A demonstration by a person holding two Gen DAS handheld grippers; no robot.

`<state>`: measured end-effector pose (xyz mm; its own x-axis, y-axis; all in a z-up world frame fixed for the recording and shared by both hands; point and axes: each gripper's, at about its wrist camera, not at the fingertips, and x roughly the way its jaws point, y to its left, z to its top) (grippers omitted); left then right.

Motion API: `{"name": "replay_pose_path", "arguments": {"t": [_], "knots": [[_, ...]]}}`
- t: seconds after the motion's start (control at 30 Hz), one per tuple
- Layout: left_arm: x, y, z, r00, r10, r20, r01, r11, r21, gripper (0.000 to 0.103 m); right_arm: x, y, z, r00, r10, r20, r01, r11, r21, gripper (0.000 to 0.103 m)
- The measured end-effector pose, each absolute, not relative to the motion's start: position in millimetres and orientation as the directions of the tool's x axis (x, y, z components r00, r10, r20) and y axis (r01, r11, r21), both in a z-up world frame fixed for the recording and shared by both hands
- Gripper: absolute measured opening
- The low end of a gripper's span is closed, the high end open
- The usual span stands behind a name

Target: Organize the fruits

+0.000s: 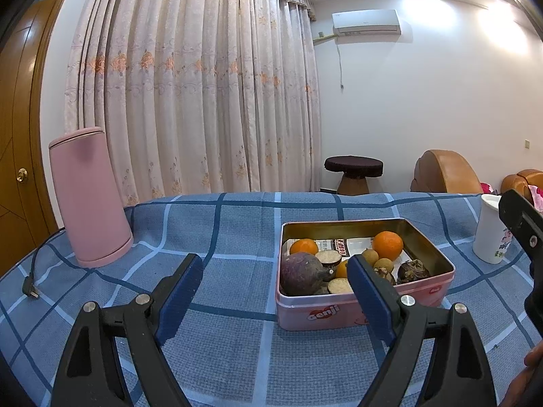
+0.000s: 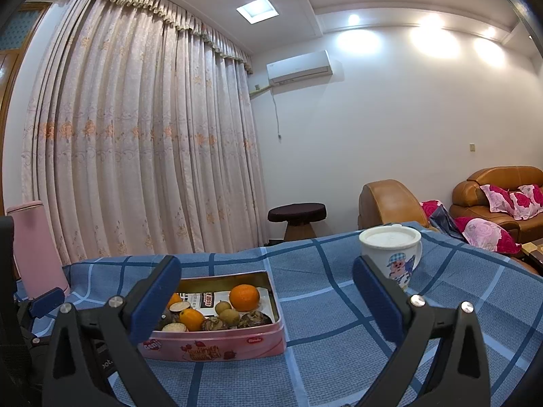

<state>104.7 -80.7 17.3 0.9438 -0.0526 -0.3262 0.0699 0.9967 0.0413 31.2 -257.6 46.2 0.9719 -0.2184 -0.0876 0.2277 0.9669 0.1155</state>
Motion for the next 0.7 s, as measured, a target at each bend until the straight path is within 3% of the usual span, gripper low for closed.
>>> {"name": "replay_pose_path", "arguments": {"t": [0.7], "knots": [[103.9, -80.8, 16.7, 0.943, -0.053, -0.328, 0.07, 0.997, 0.041, 0.088, 30.4, -261.6, 46.5, 0.971, -0.218, -0.093, 0.228, 0.966, 0.117, 0.103]]}}
